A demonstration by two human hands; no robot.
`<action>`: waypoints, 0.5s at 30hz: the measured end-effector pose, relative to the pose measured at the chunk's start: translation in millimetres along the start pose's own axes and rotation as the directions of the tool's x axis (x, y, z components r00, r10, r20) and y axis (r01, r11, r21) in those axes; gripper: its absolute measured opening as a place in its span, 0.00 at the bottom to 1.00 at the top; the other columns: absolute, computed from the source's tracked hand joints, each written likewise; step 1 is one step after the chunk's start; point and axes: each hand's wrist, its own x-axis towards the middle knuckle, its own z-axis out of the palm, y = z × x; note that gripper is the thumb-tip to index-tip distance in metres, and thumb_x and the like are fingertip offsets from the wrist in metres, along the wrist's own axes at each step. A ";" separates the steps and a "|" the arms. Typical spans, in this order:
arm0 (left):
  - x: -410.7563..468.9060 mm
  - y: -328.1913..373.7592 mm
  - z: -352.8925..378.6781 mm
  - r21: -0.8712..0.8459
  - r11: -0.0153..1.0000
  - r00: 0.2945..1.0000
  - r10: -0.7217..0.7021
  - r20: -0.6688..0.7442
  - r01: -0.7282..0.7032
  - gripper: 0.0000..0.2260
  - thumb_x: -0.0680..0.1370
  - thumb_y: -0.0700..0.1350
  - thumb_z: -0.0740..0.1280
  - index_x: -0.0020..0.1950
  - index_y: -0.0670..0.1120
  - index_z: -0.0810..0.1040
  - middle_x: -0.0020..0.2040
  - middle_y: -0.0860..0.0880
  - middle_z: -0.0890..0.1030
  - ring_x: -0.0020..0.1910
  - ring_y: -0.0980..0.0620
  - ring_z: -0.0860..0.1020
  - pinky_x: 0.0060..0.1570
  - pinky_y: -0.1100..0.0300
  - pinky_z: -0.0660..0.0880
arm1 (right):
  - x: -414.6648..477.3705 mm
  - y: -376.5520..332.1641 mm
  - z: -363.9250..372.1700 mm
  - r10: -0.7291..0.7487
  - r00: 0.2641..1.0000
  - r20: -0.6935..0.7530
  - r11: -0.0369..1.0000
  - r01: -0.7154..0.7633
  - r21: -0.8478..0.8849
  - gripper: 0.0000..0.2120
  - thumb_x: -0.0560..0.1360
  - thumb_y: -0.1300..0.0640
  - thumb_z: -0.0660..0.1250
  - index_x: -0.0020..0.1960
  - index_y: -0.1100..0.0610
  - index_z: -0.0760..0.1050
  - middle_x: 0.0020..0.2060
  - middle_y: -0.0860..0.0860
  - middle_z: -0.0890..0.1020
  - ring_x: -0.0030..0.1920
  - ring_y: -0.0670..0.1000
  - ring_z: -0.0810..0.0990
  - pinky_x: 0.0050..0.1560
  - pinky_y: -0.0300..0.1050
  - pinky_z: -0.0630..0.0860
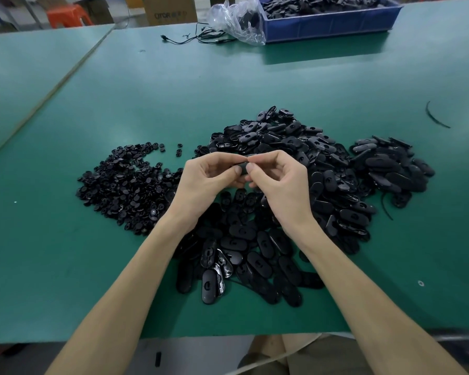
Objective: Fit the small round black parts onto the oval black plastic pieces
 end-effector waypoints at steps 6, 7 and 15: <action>25.3 30.2 16.4 0.166 0.985 0.990 0.063 -0.123 -0.042 0.08 0.80 0.34 0.69 0.55 0.42 0.86 0.43 0.42 0.86 0.40 0.51 0.83 0.45 0.58 0.83 | 3.7 3.9 0.5 0.006 0.998 -0.064 0.997 -0.011 -0.071 0.07 0.81 0.64 0.69 0.55 0.54 0.81 0.46 0.50 0.87 0.46 0.50 0.87 0.48 0.51 0.84; 32.9 39.7 24.5 0.154 0.986 0.991 0.080 -0.111 -0.063 0.09 0.80 0.33 0.69 0.55 0.42 0.86 0.43 0.43 0.86 0.40 0.51 0.83 0.46 0.58 0.83 | 3.6 3.0 0.8 0.009 0.998 -0.057 0.998 -0.012 -0.061 0.07 0.81 0.65 0.68 0.55 0.55 0.81 0.45 0.50 0.86 0.44 0.50 0.87 0.45 0.49 0.84; 88.2 64.7 158.9 0.234 0.971 0.937 -0.043 0.347 -0.041 0.08 0.78 0.29 0.70 0.56 0.33 0.83 0.40 0.39 0.85 0.35 0.48 0.84 0.43 0.57 0.85 | 4.1 16.1 -3.7 0.010 0.996 0.093 0.999 -0.006 -0.043 0.04 0.79 0.66 0.67 0.52 0.61 0.79 0.39 0.55 0.84 0.38 0.48 0.78 0.38 0.51 0.79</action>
